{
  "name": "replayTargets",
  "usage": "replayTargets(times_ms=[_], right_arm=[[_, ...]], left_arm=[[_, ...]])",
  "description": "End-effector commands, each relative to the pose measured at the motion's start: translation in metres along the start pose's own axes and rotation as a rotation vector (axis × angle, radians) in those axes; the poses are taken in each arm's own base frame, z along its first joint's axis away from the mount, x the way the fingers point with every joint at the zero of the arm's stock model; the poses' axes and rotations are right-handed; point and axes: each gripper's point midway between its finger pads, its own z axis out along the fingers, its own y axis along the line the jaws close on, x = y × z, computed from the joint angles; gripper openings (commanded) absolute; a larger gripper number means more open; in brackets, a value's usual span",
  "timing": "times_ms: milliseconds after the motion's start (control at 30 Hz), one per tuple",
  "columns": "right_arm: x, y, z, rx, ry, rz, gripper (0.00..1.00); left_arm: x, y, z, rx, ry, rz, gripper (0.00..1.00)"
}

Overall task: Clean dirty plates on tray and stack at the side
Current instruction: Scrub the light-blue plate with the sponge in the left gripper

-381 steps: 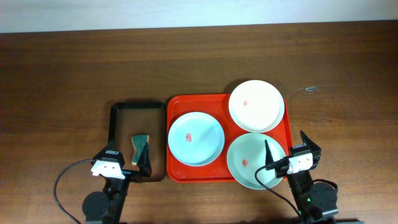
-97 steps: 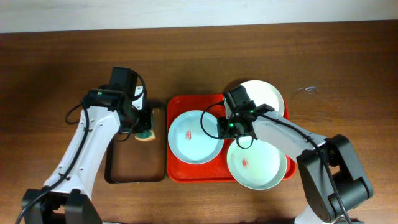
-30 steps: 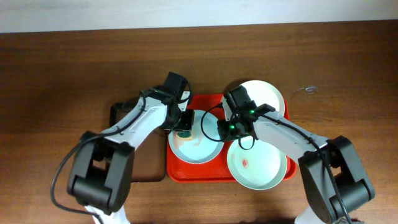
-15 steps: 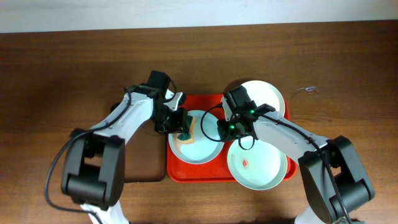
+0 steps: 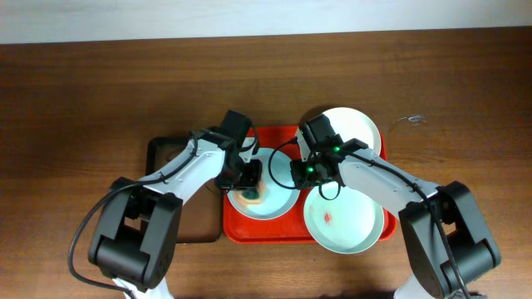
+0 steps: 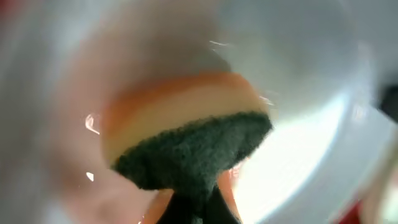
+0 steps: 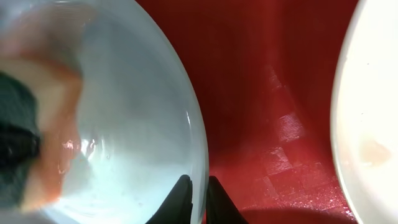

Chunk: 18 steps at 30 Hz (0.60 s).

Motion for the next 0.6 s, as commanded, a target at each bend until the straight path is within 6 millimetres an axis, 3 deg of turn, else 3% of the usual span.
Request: replayTargets(times_ms=[0,67,100,200,267,400,567], right_arm=[[-0.002,0.006,-0.004,-0.015,-0.012,-0.021,0.11],[-0.002,0.006,-0.004,-0.015,-0.012,-0.02,0.11],[-0.002,0.006,-0.004,-0.015,-0.012,-0.021,0.11],[-0.002,0.006,-0.004,-0.015,-0.012,-0.021,0.11],[-0.002,0.006,-0.004,-0.015,-0.012,-0.021,0.11],[-0.002,0.006,-0.004,-0.015,-0.012,-0.02,0.11],[-0.002,0.006,-0.004,-0.015,-0.013,-0.02,0.11]], left_arm=[[0.006,-0.047,-0.009,0.249,0.049,0.048,0.0],[-0.01,-0.054,-0.032,0.239,-0.035,0.083,0.0],[-0.016,-0.049,-0.039,0.189,-0.075,0.09,0.0],[-0.025,0.005,-0.043,-0.127,-0.139,0.064,0.0],[-0.026,0.013,-0.044,-0.176,-0.151,0.041,0.0],[-0.026,0.014,-0.042,-0.174,-0.148,0.014,0.0],[-0.019,0.024,-0.011,-0.189,-0.068,0.0,0.0]])
